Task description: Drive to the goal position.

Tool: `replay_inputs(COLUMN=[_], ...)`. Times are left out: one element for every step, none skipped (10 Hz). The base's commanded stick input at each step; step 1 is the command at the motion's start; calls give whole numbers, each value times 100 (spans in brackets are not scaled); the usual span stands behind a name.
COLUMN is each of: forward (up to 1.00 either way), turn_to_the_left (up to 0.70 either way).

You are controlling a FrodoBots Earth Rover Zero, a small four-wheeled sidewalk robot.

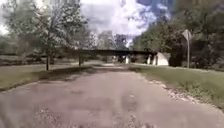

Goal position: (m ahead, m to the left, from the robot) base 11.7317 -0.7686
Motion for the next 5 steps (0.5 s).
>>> replay_inputs(forward=[100,100,100,100,100], turn_to_the_left=[0,0,0,0,0])
